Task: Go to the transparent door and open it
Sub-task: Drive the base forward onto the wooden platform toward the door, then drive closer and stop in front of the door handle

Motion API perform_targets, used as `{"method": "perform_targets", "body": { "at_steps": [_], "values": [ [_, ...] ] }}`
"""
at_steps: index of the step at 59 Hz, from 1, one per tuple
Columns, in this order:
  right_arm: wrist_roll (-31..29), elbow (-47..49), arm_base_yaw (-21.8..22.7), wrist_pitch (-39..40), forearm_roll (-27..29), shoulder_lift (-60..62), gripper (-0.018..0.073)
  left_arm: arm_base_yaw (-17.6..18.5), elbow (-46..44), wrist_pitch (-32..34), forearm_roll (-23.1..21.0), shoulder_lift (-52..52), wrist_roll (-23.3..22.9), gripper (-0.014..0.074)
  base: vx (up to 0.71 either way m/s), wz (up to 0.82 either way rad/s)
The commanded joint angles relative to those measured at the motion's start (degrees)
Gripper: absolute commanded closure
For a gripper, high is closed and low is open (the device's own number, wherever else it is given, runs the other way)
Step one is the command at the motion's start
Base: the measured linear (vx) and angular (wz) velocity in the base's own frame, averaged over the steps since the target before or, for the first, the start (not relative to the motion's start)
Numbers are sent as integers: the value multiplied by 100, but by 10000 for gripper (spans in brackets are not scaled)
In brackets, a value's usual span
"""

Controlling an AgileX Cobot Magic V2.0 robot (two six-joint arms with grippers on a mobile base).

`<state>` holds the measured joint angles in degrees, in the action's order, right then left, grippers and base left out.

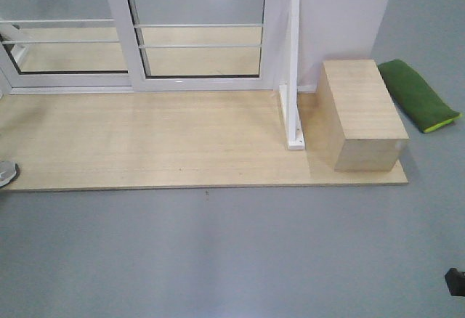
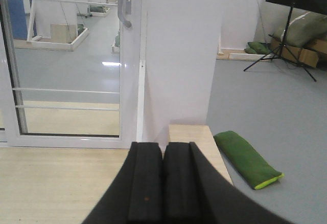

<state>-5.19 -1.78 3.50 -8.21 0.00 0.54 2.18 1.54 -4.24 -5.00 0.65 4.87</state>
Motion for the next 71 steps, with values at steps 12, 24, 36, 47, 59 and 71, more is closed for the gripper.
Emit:
{"method": "perform_targets", "body": {
  "at_steps": [12,24,36,47,59,71],
  "values": [
    [9,-73,39,456,0,86,567,19,172,461,-9,65,-40,602,60,17],
    [9,-73,39,456,0,86,567,19,172,461,-9,65,-40,602,58,9],
    [9,-73,39,456,0,86,567,19,172,461,-9,65,-40,602,55,1],
    [9,-73,39,456,0,86,567,19,172,461,-9,65,-40,602,52,-4],
    [9,-73,39,461,0,86,567,19,172,461,-9,65,-40,602,48,-5],
    [9,-73,39,461,0,86,567,19,172,461,-9,65,-40,602,41,-4]
  ]
}}
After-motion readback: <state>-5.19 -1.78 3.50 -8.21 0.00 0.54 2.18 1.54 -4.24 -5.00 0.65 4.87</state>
